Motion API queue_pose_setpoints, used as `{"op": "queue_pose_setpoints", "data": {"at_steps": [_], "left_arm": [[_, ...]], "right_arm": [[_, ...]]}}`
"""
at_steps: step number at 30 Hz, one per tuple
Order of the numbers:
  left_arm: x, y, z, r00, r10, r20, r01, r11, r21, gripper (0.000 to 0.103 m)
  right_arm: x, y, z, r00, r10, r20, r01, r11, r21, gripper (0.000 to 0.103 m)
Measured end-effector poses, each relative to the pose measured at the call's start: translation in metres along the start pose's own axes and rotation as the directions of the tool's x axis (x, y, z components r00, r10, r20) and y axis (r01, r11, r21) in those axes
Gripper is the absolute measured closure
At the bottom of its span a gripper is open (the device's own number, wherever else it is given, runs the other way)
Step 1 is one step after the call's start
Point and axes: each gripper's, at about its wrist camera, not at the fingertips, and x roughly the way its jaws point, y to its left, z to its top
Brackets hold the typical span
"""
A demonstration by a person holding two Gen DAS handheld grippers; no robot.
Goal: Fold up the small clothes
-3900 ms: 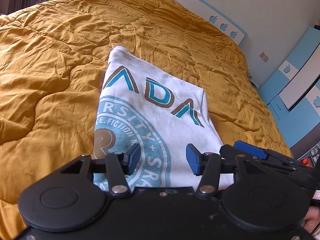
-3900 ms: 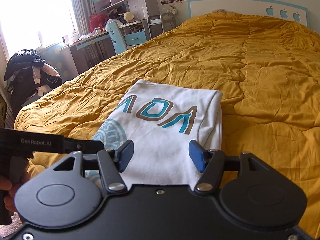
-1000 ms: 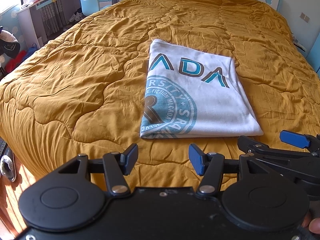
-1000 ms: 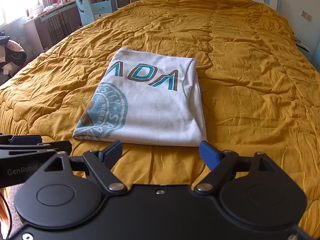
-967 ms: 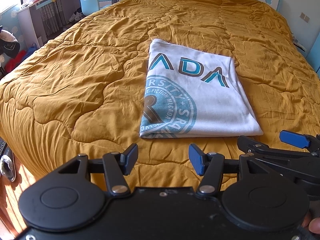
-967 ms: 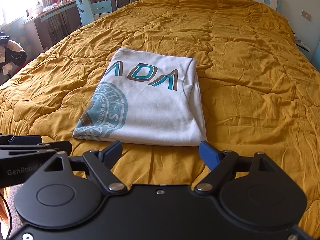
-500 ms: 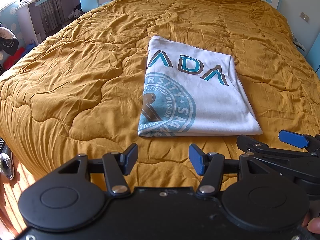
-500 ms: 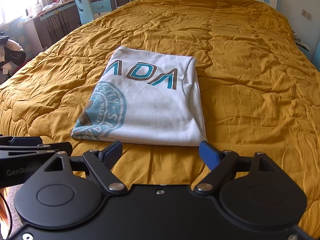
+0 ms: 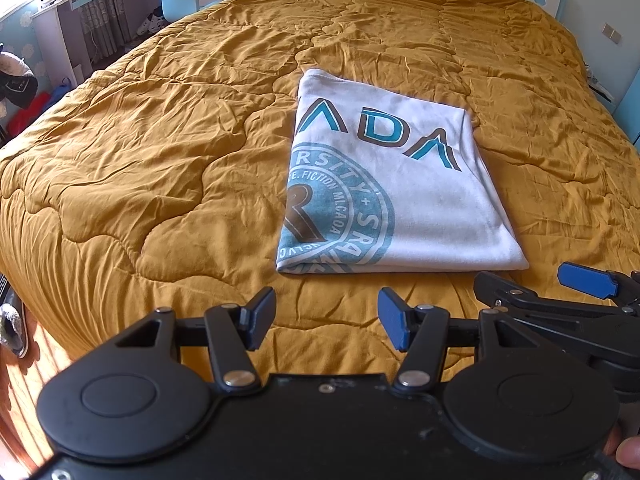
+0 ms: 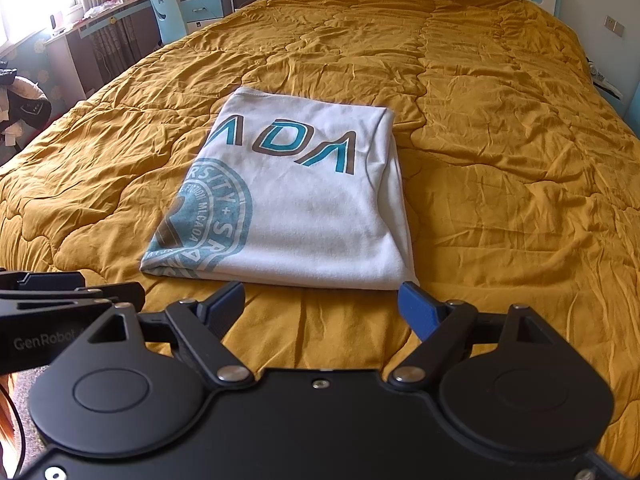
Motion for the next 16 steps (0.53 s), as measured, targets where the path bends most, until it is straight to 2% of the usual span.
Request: {"op": "queue_pose_setpoints", "data": {"at_steps": [16], "left_arm": [[0.0002,-0.0001,-0.0005,1.0,-0.013,0.004,0.013,1.0,-0.003,0.043]], "right_arm": [[0.0031,-0.001,-0.001,1.0,0.001,-0.002,-0.001,1.0,-0.002,0.018]]}}
